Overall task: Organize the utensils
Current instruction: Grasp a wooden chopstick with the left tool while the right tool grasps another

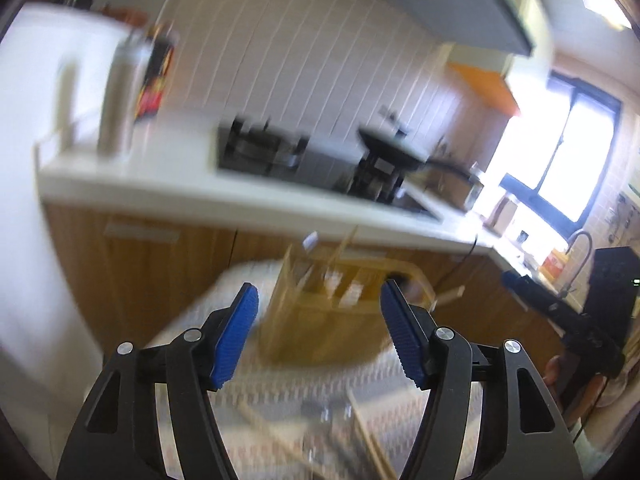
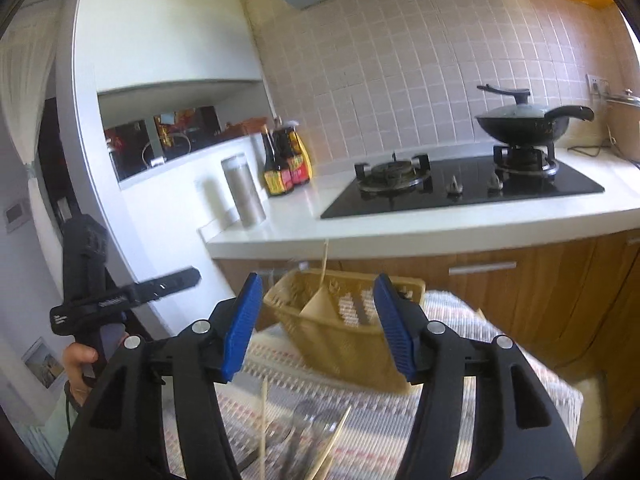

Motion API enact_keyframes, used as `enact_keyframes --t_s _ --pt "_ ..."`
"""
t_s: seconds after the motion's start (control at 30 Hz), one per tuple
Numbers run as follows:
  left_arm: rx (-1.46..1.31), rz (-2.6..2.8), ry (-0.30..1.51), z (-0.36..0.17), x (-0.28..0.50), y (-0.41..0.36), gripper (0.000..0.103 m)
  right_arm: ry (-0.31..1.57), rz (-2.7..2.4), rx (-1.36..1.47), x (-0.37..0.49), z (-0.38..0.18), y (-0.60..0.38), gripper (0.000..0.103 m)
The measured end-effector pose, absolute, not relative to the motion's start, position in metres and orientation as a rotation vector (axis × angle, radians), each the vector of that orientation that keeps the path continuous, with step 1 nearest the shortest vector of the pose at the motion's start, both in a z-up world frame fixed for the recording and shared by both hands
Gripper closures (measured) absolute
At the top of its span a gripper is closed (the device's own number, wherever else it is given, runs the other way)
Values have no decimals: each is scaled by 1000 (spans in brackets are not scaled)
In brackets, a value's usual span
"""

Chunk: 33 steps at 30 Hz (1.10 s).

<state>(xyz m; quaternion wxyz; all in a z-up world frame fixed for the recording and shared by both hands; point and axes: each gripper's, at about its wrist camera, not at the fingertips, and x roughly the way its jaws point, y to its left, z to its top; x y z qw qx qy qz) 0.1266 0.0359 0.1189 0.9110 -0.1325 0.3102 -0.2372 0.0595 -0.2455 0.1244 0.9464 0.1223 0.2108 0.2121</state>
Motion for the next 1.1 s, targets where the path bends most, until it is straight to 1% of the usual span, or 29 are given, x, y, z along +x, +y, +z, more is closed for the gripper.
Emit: enact_keyframes --t_s 0.07,0.17,0.27,0.37,0.43,0.53,0.6,0.63,0.7,0.77,0.8,0.93,1.0,1.07,1.1 --pt "-279 -475 723 106 127 37 43 492 420 241 57 122 -238 48" --pt "-264 -467 878 78 132 31 43 632 403 237 61 109 -224 48" --pt "-255 -447 996 47 139 23 44 838 377 257 76 83 -211 49" --pt "-230 -409 1083 15 144 17 49 1036 377 281 88 46 -200 57" --pt "-208 -384 1125 -1 147 13 53 1139 374 275 93 21 -194 68" --pt "-199 -371 1162 -17 149 10 58 1289 378 293 96 -18 -191 73" --pt "-178 -360 1164 -19 149 6 60 1337 372 286 95 -33 -191 75" --pt "-174 -363 1165 -18 150 5 60 1347 369 279 93 -37 -191 76" --pt "-161 -361 1174 -20 154 0 64 1370 366 254 90 -45 -187 76" --pt "-159 -355 1183 -22 156 -4 66 1384 361 224 86 -50 -182 76" --pt "-165 -355 1189 -23 157 -5 66 1394 363 210 83 -53 -179 76" --pt "-189 -352 1216 -32 156 -8 66 1421 361 129 70 -64 -163 82" --pt "-184 -351 1227 -36 155 -11 66 1391 343 48 59 -64 -153 86" --pt "-157 -338 1217 -36 152 -15 66 1382 333 -21 46 -64 -143 86" --pt "-143 -329 1214 -36 152 -18 66 1374 326 -53 41 -64 -138 88"
